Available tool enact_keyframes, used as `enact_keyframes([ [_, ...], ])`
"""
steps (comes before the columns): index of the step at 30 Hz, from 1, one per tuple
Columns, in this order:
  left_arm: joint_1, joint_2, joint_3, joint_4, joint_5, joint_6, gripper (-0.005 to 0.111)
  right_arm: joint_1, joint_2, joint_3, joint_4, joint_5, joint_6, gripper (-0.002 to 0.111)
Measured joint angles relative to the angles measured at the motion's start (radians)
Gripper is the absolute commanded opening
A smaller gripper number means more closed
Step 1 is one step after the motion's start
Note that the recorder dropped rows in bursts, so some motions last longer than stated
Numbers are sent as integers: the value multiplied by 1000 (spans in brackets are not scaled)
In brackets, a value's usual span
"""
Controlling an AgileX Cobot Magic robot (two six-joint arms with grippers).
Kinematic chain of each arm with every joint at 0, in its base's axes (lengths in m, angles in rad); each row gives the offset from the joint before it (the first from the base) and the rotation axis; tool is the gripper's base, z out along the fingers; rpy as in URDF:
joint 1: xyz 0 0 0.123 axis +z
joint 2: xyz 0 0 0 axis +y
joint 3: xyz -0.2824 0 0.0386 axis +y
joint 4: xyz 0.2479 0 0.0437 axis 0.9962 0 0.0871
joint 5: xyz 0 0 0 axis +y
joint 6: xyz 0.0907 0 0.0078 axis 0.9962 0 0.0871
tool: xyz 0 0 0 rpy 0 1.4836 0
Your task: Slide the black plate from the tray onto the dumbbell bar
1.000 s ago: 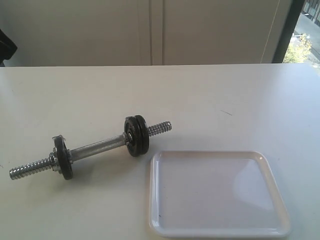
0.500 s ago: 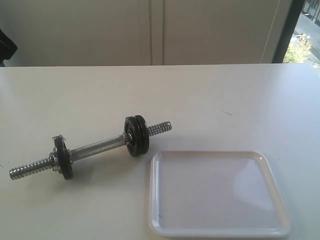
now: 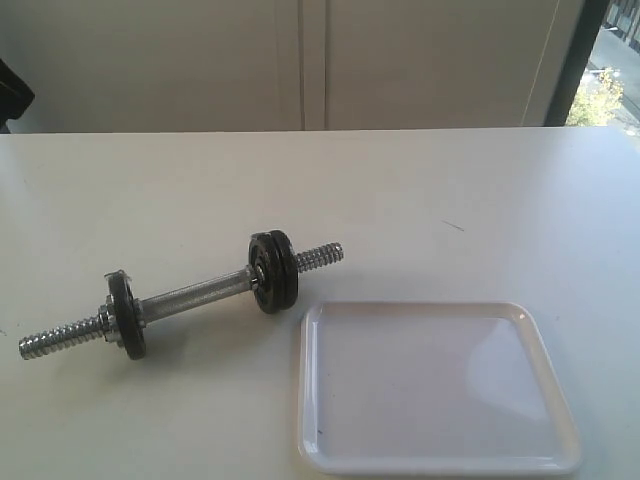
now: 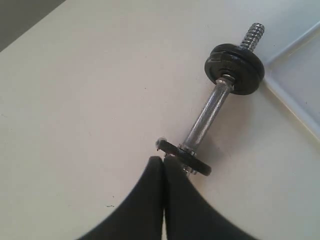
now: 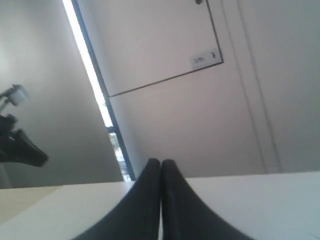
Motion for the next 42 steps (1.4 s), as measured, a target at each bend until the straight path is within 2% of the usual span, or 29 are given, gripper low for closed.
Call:
enact_keyframes([
  [2, 0, 0, 0, 0, 0, 0, 0, 0, -2, 21, -155, -9, 103, 0],
  [9, 0, 0, 0, 0, 0, 0, 0, -32, -2, 85, -742, -22, 654, 0],
  [12, 0, 0, 0, 0, 0, 0, 0, -41, -2, 119, -870, -22, 717, 0],
  [17, 0, 0, 0, 0, 0, -2, 0, -48, -2, 199, -1027, -22, 701, 0],
  [27, 0, 0, 0, 0, 0, -2, 0, -48, -2, 363, -1065, -23, 690, 0],
  [37, 0, 0, 0, 0, 0, -2, 0, -48, -2, 367, -1067, -46, 690, 0],
  [42, 0, 0, 0, 0, 0, -2, 0, -48, -2, 367, -1071, -46, 588, 0],
])
